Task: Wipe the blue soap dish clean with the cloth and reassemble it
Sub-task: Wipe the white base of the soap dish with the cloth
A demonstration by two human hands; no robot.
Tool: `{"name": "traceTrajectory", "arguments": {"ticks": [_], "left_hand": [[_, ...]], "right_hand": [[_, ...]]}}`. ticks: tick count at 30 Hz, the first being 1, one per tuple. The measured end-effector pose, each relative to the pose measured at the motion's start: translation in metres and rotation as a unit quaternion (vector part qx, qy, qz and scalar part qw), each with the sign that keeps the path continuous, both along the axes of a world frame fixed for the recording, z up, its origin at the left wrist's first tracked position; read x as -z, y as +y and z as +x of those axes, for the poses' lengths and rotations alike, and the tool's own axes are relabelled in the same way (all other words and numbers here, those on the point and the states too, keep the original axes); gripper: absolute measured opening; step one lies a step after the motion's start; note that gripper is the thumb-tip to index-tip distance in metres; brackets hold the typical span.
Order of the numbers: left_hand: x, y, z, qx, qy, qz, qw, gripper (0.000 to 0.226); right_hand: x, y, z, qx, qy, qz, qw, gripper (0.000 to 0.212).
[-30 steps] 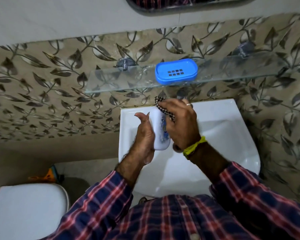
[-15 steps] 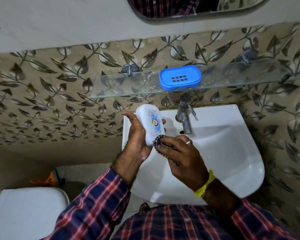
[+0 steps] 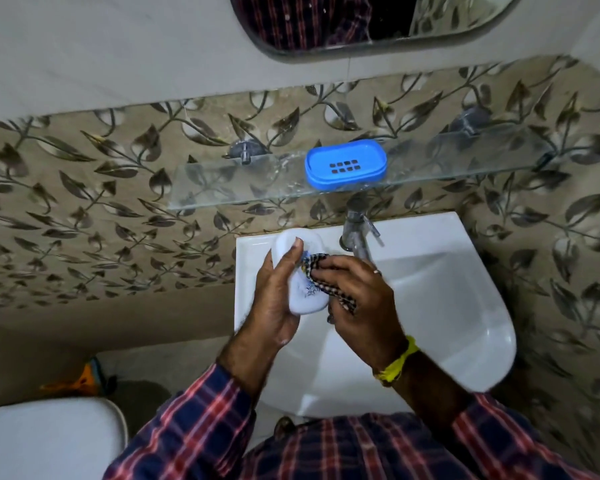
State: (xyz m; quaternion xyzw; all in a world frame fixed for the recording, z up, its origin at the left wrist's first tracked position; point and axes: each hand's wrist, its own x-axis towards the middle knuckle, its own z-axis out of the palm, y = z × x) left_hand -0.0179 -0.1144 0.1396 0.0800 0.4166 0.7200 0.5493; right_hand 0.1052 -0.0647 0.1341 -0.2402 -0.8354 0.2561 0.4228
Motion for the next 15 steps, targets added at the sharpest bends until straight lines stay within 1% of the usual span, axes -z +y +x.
{"name": "traceTrajectory", "arguments": {"ticks": [1, 2, 4, 6, 8, 10, 11, 13, 15], "left_hand": [[0.001, -0.001, 0.0, -0.015, 0.052, -0.021, 0.998, 0.044], [0.002, -0.002, 0.002, -0.023, 0.084, -0.04, 0.995, 0.043], [0.005, -0.003, 0.008, -0.017, 0.125, -0.059, 0.99, 0.038], [0.006, -0.004, 0.011, -0.004, 0.178, -0.065, 0.982, 0.035], [0.006, -0.002, 0.008, -0.01, 0.243, -0.072, 0.967, 0.031], [0.01, 0.001, 0.004, -0.031, 0.288, -0.098, 0.952, 0.027], [0.014, 0.002, 0.004, -0.042, 0.286, -0.113, 0.951, 0.026], [0.023, 0.002, 0.003, -0.068, 0.253, -0.149, 0.954, 0.03], [0.033, -0.002, 0.003, -0.094, 0.224, -0.178, 0.954, 0.029]], "right_hand": [[0.0, 0.002, 0.001, 0.02, 0.005, -0.019, 1.0, 0.043], [-0.002, 0.006, 0.0, 0.053, 0.017, -0.044, 0.997, 0.041], [-0.009, 0.014, -0.007, 0.1, 0.047, -0.062, 0.992, 0.038], [-0.015, 0.02, -0.011, 0.079, 0.06, -0.042, 0.994, 0.039], [-0.014, 0.021, -0.009, 0.042, 0.047, -0.029, 0.998, 0.039], [-0.008, 0.02, 0.0, 0.024, 0.023, -0.051, 0.998, 0.035], [-0.004, 0.02, 0.006, 0.027, 0.011, -0.079, 0.996, 0.033], [0.006, 0.022, 0.019, 0.055, -0.014, -0.153, 0.987, 0.027], [0.017, 0.026, 0.035, 0.089, -0.025, -0.211, 0.973, 0.021]]}}
